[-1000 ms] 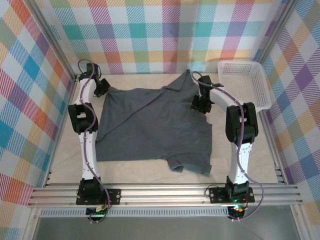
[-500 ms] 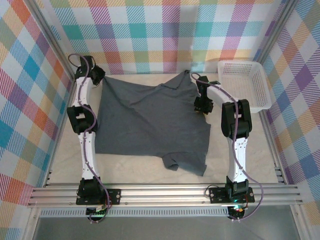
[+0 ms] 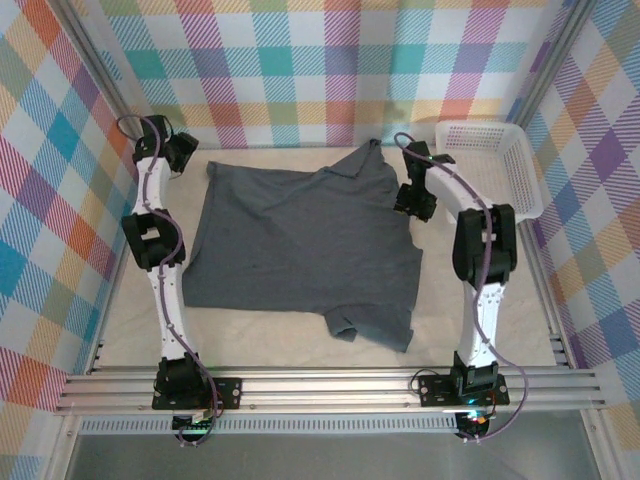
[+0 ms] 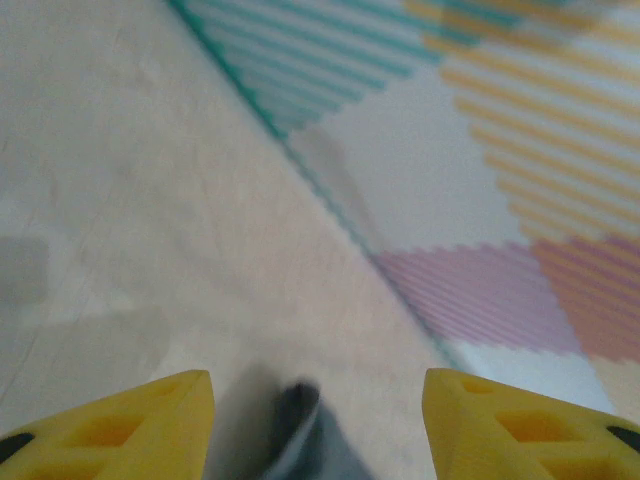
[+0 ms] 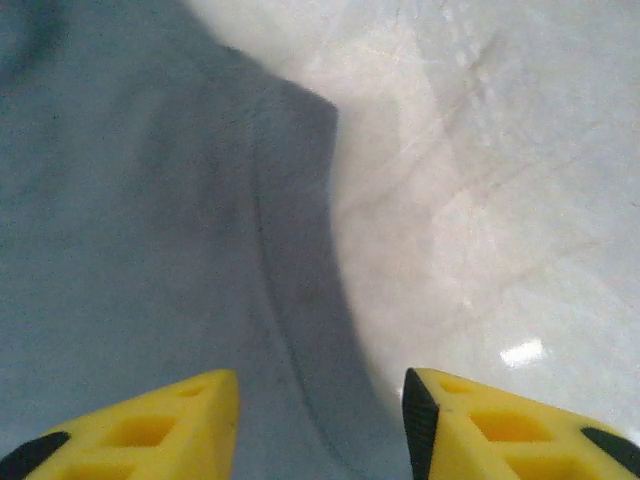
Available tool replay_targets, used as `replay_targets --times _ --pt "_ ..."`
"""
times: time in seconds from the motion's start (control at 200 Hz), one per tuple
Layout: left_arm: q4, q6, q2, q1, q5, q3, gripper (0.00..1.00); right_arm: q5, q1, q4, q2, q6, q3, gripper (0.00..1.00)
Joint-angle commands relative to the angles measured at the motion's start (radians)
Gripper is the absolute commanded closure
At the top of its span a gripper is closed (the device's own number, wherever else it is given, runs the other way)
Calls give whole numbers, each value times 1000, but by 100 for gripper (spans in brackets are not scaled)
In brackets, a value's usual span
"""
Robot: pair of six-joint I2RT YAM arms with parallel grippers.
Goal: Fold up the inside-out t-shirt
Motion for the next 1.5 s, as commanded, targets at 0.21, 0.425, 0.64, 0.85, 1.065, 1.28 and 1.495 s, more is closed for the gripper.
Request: replay_targets --times 0.21,0.425,0.64,0.85,1.065,1.28,1.495 --pt "178 34 -898 -129 -115 -967 41 -145 10 70 -555 189 -655 46" --pt "57 41 -1228 -206 -227 -1344 40 -246 83 26 -698 250 -921 47" --pt "-141 118 -1339 -206 -246 -1465 40 -306 162 133 -639 286 -987 55" --pt "-235 139 -1413 -202 -309 -1577 40 -130 163 145 -619 275 -942 73" --pt "-313 108 -1439 -177 -304 -1624 40 -107 163 140 -596 254 -921 100" --pt "-457 10 -1464 -159 -381 -1704 40 24 85 39 -841 320 -954 100" --pt "-381 -12 -1481 -150 -245 -1863 44 -31 57 109 -888 310 -961 100"
